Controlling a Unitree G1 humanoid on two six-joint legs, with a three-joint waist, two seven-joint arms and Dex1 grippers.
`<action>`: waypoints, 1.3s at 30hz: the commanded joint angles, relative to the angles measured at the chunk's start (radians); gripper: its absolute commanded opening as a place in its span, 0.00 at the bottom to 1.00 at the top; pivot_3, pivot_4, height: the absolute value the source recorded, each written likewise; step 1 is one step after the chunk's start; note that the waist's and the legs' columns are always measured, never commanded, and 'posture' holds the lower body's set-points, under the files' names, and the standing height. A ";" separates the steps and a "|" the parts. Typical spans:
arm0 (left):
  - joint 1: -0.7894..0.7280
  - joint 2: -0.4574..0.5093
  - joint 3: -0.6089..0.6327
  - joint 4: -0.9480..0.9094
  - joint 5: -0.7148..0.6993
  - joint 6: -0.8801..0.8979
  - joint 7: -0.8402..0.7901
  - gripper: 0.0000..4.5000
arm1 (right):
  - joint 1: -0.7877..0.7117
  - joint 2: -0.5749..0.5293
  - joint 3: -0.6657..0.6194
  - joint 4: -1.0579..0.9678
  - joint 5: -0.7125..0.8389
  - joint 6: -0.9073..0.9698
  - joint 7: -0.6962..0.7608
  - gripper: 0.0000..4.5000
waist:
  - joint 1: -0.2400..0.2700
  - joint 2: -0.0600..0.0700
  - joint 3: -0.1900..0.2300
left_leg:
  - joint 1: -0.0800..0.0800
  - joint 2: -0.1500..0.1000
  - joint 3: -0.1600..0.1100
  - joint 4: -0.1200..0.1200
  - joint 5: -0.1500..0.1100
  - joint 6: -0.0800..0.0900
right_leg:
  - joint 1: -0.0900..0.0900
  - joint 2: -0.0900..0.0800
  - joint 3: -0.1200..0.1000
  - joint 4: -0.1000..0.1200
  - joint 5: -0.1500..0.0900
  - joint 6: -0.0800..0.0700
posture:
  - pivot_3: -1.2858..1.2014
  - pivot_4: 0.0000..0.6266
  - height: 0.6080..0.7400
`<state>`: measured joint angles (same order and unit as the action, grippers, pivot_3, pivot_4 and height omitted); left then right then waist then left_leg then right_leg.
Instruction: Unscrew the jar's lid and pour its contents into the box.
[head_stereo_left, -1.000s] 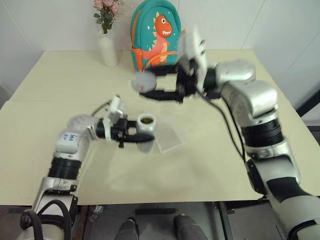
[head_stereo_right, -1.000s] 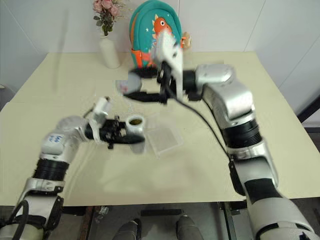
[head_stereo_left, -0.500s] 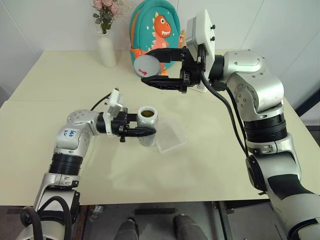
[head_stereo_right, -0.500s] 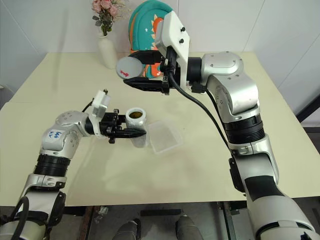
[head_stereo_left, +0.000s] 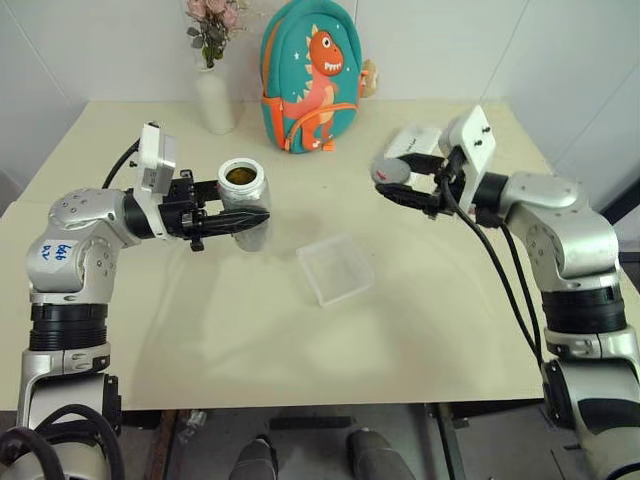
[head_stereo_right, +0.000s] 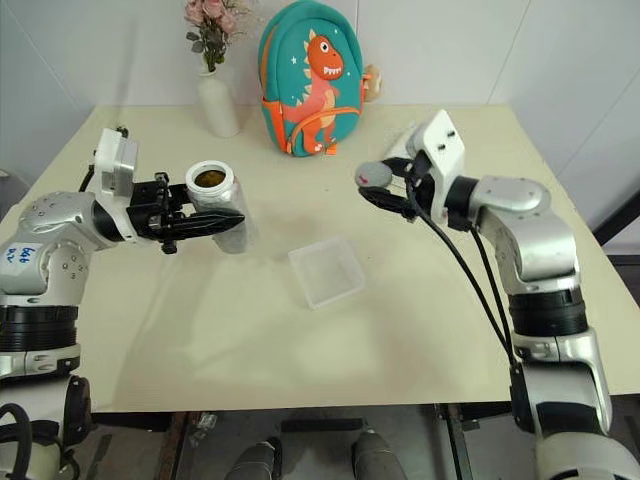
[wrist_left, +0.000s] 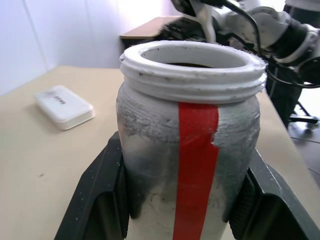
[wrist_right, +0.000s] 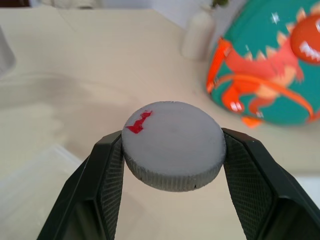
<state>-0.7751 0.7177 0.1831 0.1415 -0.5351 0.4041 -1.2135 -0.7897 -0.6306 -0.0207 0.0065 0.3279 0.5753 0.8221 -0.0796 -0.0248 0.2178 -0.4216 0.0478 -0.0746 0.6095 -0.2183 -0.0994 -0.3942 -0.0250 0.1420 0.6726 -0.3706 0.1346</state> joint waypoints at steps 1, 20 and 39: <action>-0.011 0.000 0.032 0.056 0.061 -0.147 0.050 0.44 | 0.159 0.009 -0.041 -0.056 -0.023 0.027 -0.091 0.56 | 0.005 0.000 0.000 | 0.000 0.000 0.000 0.000 0.000 0.000 | 0.000 0.000 0.000 -0.001 0.000 0.000 | 0.52 0.24 1.00; -0.173 -0.083 -0.096 0.387 0.317 -0.725 0.104 0.44 | 0.452 0.070 -0.099 -0.098 -0.050 -0.071 -0.217 0.98 | 0.022 0.000 0.000 | 0.000 -0.001 0.002 0.002 0.001 0.001 | 0.002 0.000 0.002 -0.002 0.003 0.004 | 0.52 0.24 1.00; -0.462 -0.119 -0.424 0.796 1.007 -1.447 0.620 0.44 | 0.600 -0.171 -0.305 -0.425 0.339 0.063 0.104 0.98 | 0.038 -0.001 0.000 | -0.001 -0.002 0.002 0.003 0.000 0.003 | 0.004 0.000 0.003 -0.006 0.004 0.006 | 0.52 0.24 1.00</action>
<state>-1.1669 0.6049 -0.2061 0.9163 0.3638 -0.9865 -0.7224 -0.1986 -0.7887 -0.2855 -0.3752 0.6393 0.6394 0.9269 -0.0418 -0.0254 0.2181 -0.4222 0.0456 -0.0730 0.6123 -0.2183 -0.0965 -0.3902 -0.0247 0.1448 0.6657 -0.3662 0.1415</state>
